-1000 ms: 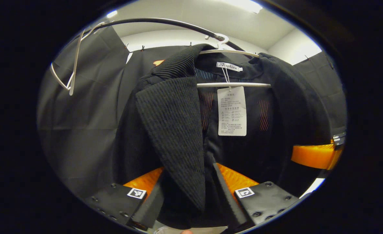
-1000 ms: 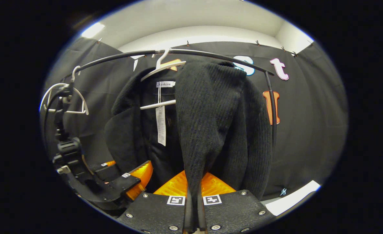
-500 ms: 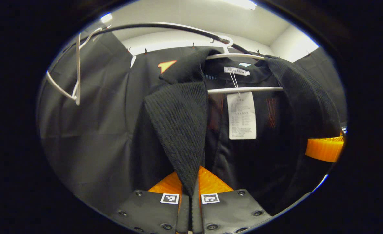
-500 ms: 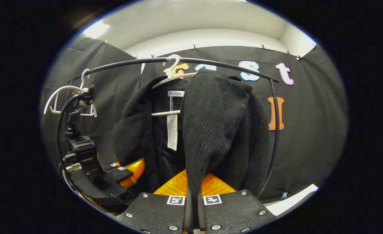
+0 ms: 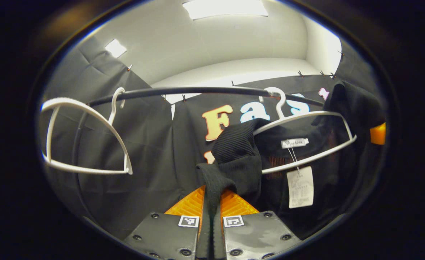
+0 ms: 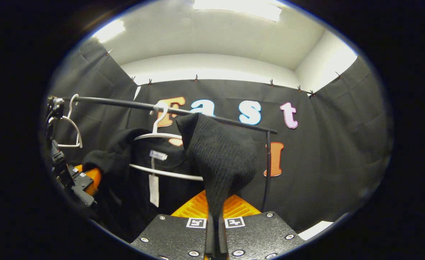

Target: Grasp the clothes on the hanger with both hands and then place them into the laundry hamper below.

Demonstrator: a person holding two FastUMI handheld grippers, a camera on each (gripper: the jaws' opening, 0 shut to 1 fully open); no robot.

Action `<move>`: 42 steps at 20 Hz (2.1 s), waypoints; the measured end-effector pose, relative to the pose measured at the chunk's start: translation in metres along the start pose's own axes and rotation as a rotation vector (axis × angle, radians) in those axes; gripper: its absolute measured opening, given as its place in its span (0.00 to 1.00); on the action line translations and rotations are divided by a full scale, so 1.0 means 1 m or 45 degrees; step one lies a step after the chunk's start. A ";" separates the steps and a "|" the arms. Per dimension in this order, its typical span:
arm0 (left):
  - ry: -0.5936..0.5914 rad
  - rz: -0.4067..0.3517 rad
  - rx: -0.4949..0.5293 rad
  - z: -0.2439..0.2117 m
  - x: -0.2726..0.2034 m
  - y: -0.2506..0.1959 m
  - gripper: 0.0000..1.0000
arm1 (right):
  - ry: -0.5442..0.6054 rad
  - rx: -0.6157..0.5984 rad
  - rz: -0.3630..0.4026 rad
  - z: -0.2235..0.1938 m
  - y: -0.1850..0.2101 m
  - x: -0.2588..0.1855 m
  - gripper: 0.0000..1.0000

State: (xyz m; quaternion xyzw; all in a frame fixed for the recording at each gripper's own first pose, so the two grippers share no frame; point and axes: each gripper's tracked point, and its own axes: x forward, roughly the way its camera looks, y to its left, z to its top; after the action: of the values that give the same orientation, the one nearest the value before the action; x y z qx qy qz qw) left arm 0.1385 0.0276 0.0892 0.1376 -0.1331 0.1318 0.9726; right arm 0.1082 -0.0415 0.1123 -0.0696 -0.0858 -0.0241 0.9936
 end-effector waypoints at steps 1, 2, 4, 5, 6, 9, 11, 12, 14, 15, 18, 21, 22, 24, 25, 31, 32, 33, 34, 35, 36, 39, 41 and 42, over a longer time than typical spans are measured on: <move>-0.037 0.017 0.006 0.008 0.007 0.003 0.11 | -0.021 -0.007 -0.024 0.007 -0.011 0.006 0.04; -0.065 0.028 0.016 0.014 0.014 0.005 0.11 | -0.036 -0.010 -0.040 0.013 -0.020 0.011 0.04; -0.097 0.059 0.025 0.025 0.026 0.014 0.07 | -0.033 -0.003 -0.065 0.016 -0.037 0.022 0.04; -0.102 0.081 0.029 0.027 0.033 0.021 0.11 | -0.031 -0.004 -0.082 0.014 -0.048 0.028 0.04; -0.101 0.100 0.038 0.029 0.037 0.029 0.11 | -0.027 -0.008 -0.092 0.018 -0.056 0.040 0.04; -0.103 0.152 0.054 0.030 0.051 0.045 0.14 | -0.022 -0.011 -0.111 0.011 -0.072 0.061 0.04; -0.099 0.181 0.057 0.031 0.060 0.054 0.14 | -0.056 -0.010 -0.136 0.021 -0.083 0.075 0.04; -0.101 0.194 0.059 0.033 0.062 0.058 0.11 | -0.066 -0.017 -0.157 0.026 -0.091 0.081 0.04; -0.115 0.220 0.060 0.039 0.067 0.064 0.14 | -0.083 -0.011 -0.189 0.036 -0.104 0.092 0.04; -0.126 0.229 0.060 0.042 0.069 0.067 0.11 | -0.079 -0.007 -0.207 0.039 -0.109 0.093 0.04; -0.142 0.252 0.064 0.049 0.078 0.076 0.11 | -0.082 -0.053 -0.246 0.044 -0.127 0.108 0.04; -0.131 0.271 0.060 0.045 0.086 0.085 0.11 | -0.036 -0.073 -0.236 0.033 -0.132 0.125 0.00; -0.128 0.279 0.067 0.043 0.087 0.088 0.14 | -0.019 -0.072 -0.221 0.025 -0.129 0.126 0.04; -0.124 0.296 0.075 0.040 0.085 0.094 0.14 | 0.013 -0.071 -0.185 0.003 -0.118 0.124 0.04; -0.124 0.309 0.068 0.039 0.085 0.098 0.14 | 0.026 -0.065 -0.164 -0.010 -0.110 0.121 0.04; -0.106 0.388 0.077 0.031 0.098 0.123 0.11 | 0.094 0.026 -0.066 -0.076 -0.055 0.094 0.04; -0.107 0.403 0.088 0.030 0.098 0.125 0.14 | 0.100 0.035 -0.046 -0.083 -0.046 0.090 0.04; -0.102 0.413 0.102 0.026 0.099 0.128 0.11 | 0.110 0.039 -0.024 -0.088 -0.036 0.085 0.04; -0.088 0.424 0.121 0.018 0.100 0.134 0.11 | 0.129 0.044 -0.003 -0.095 -0.026 0.080 0.04; -0.071 0.432 0.133 0.010 0.100 0.138 0.11 | 0.139 0.055 0.019 -0.099 -0.016 0.077 0.04; -0.057 0.439 0.134 0.002 0.098 0.142 0.11 | 0.141 0.065 0.038 -0.101 -0.007 0.074 0.04; -0.012 0.460 0.150 -0.017 0.095 0.151 0.11 | 0.156 0.084 0.081 -0.108 0.013 0.066 0.04; 0.016 0.455 0.157 -0.029 0.088 0.155 0.11 | 0.170 0.100 0.103 -0.112 0.024 0.060 0.04; 0.035 0.443 0.154 -0.035 0.081 0.155 0.11 | 0.178 0.104 0.115 -0.114 0.030 0.058 0.04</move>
State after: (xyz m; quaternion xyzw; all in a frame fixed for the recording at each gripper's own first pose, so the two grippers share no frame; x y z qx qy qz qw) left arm 0.1764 0.2003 0.1170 0.1687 -0.1336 0.3078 0.9268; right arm 0.1862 -0.0298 0.0067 -0.0308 -0.0138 0.0194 0.9992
